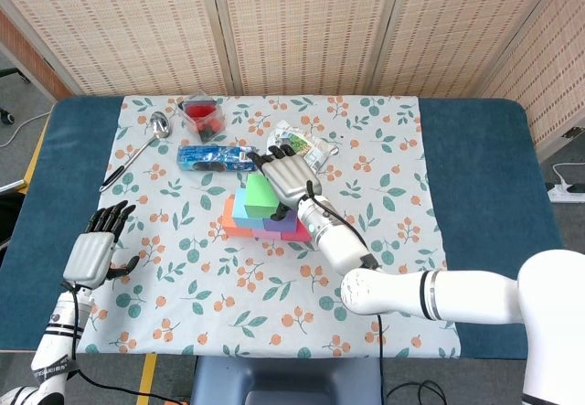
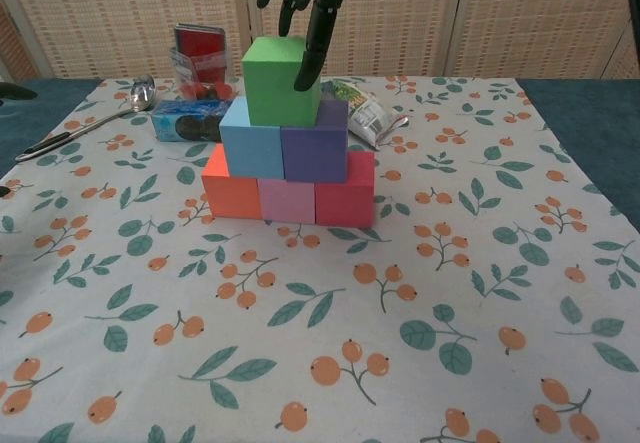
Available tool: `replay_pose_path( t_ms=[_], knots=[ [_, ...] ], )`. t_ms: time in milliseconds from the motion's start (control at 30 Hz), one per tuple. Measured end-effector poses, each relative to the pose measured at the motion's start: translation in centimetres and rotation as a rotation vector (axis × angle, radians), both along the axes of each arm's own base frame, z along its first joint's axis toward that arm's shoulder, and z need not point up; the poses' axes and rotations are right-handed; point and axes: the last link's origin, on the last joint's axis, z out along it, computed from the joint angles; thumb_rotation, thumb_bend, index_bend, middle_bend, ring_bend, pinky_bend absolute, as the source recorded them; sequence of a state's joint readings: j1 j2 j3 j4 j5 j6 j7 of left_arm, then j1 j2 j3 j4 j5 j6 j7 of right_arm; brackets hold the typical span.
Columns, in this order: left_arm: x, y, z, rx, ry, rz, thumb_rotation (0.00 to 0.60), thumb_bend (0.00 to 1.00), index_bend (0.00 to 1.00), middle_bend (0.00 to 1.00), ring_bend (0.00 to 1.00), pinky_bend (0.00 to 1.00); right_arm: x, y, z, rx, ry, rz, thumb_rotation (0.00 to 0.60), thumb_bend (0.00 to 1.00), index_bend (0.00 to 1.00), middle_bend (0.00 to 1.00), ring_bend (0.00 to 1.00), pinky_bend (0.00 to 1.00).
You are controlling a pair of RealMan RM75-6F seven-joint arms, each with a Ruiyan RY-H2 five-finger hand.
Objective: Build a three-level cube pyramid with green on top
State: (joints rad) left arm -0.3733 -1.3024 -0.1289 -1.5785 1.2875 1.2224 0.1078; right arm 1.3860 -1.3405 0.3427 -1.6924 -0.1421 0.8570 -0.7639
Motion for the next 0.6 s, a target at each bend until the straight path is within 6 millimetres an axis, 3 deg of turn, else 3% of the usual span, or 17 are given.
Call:
replay_pose_path(
  t_ms=[233,600],
  knots=[
    [-0.1,0.1,-0.1,-0.001,-0.004,-0.001,0.6,0.31,0.0,0.0,0.0,0.04,-0.1,-0.1,-0.6,-0.004,-0.01,0.008,0.6,0.0,0.21,0.22,0.0,0.0],
    [-0.2,0.1,-0.2,-0.001,-0.007,0.0,0.6,0.31,0.0,0.0,0.0,0.04,-0.4,-0.3,-1.1,-0.012,-0.008,0.004,0.6,0.0,0.25,0.27,0.0,0.0]
  ],
)
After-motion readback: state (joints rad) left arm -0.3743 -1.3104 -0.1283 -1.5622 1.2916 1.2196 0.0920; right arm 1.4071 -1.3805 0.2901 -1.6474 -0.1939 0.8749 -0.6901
